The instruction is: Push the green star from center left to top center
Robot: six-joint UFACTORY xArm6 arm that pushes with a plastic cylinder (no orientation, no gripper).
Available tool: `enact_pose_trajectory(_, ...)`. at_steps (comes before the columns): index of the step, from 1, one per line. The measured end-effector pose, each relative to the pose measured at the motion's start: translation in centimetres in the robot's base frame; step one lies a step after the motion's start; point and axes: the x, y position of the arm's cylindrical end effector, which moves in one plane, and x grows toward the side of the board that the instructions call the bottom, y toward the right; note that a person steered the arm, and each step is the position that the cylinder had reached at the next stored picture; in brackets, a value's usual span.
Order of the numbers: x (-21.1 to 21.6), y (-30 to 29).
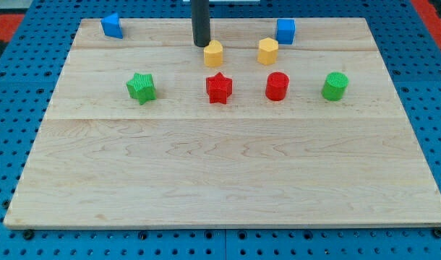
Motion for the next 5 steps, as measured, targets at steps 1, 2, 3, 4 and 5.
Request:
enact_pose_trajectory(1, 3.6, 3.0)
enact_pose_trajectory(2, 5.5, 2.5)
enact_pose_trajectory(3, 5.6, -3.6)
enact_pose_trajectory(4, 10.6, -5.6)
enact_pose_trajectory(5, 15.9, -7.2)
